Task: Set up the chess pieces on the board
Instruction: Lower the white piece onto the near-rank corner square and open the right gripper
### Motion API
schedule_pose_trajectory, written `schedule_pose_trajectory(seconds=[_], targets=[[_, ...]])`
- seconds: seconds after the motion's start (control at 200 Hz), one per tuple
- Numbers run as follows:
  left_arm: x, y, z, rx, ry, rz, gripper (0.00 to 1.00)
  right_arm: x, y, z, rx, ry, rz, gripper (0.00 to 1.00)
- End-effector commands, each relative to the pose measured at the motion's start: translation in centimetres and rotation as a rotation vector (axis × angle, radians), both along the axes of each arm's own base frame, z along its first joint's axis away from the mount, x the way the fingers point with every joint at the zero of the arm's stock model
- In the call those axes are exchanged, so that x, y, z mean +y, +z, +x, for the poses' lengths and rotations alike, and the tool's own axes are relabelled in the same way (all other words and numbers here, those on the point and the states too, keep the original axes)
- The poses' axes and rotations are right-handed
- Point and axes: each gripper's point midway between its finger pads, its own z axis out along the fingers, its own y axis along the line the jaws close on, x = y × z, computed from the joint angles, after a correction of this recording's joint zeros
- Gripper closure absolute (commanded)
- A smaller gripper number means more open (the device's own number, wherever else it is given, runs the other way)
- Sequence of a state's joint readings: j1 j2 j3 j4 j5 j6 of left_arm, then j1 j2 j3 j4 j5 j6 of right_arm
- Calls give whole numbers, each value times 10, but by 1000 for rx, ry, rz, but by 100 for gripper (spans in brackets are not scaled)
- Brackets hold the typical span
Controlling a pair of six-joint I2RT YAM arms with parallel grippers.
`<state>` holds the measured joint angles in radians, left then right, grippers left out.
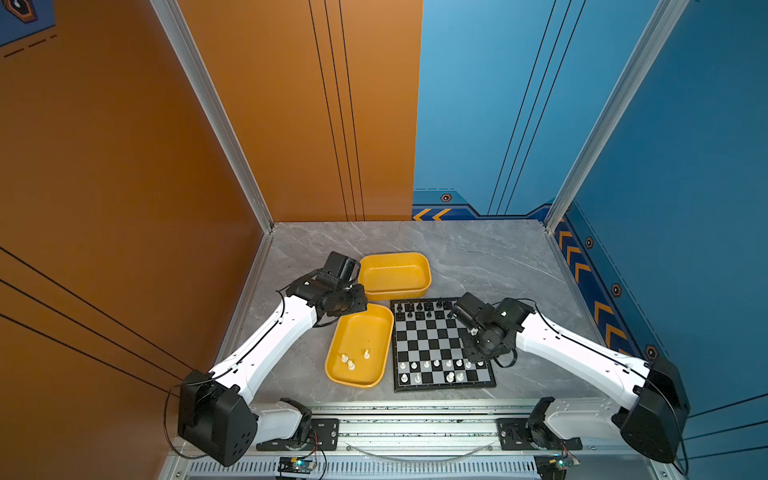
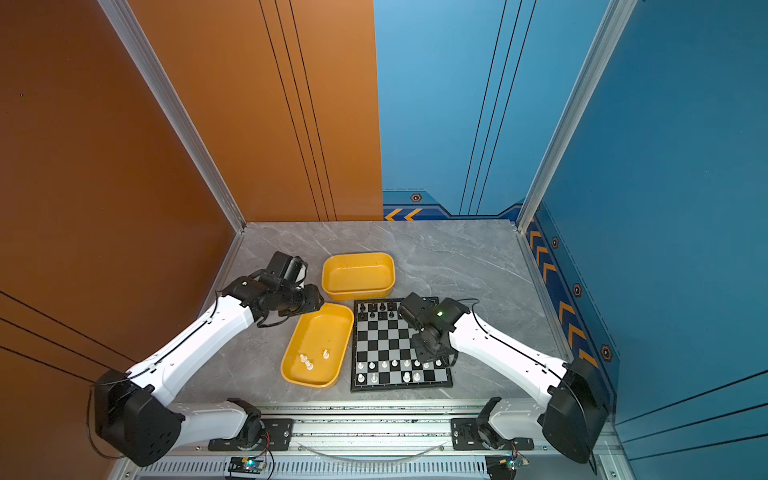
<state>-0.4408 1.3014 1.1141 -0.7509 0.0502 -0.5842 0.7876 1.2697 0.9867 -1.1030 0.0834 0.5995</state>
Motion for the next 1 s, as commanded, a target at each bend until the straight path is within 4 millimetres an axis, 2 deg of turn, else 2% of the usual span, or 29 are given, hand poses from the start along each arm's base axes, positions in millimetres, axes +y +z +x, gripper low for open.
schedule_pose_trajectory(seconds=[0.0, 0.25, 0.571, 0.996], targets=[[-7, 8, 5, -24, 1, 16, 50, -9, -5, -4, -18, -66, 19, 91], [-20, 10, 6, -31, -22, 24, 50, -20, -24, -16, 16, -100, 39, 90], [-22, 13, 7, -41, -23, 25, 50, -17, -39, -18, 47, -106, 41, 89], [-23, 15, 10, -41, -30, 31, 50, -25, -58, -23, 71, -145, 25, 87]])
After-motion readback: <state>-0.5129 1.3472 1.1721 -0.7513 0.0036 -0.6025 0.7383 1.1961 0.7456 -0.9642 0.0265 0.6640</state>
